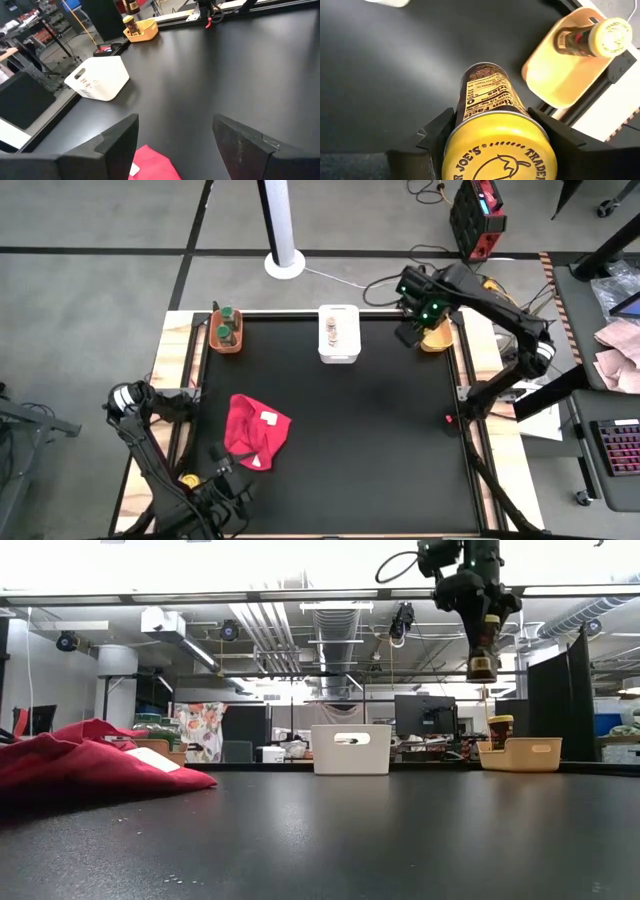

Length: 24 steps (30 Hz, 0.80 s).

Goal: Sort spices by type
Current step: Put the right yellow seasoning bottle into the yellow bin

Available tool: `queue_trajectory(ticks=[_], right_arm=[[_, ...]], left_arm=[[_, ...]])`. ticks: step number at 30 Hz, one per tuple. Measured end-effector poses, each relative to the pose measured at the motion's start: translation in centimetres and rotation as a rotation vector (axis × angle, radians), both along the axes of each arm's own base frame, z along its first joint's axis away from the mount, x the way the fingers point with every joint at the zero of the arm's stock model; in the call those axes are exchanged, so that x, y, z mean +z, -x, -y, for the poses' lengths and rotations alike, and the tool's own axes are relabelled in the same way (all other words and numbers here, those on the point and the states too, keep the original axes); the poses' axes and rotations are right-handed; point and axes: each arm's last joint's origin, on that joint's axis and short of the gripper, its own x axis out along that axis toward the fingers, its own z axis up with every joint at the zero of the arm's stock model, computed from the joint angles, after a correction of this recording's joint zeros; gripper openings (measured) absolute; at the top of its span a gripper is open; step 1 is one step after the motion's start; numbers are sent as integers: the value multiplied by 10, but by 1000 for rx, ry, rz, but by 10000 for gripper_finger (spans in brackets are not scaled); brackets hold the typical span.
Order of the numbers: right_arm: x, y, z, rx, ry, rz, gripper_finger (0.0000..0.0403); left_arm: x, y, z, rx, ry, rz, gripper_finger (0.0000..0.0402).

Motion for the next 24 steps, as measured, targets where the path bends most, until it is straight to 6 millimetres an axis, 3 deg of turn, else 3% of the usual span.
queue_trajectory(ticks=[10, 19, 24], right_arm=[[-19, 20, 26, 23, -39, -58, 211], [-46, 40, 59, -180, 36, -46, 211], [-53, 58, 69, -178, 12, -81, 211]], left_arm=[[-3, 0, -1, 1, -12, -8, 238], [0, 0, -5, -11, -92, 22, 238], [0, -1, -8, -6, -111, 23, 238]])
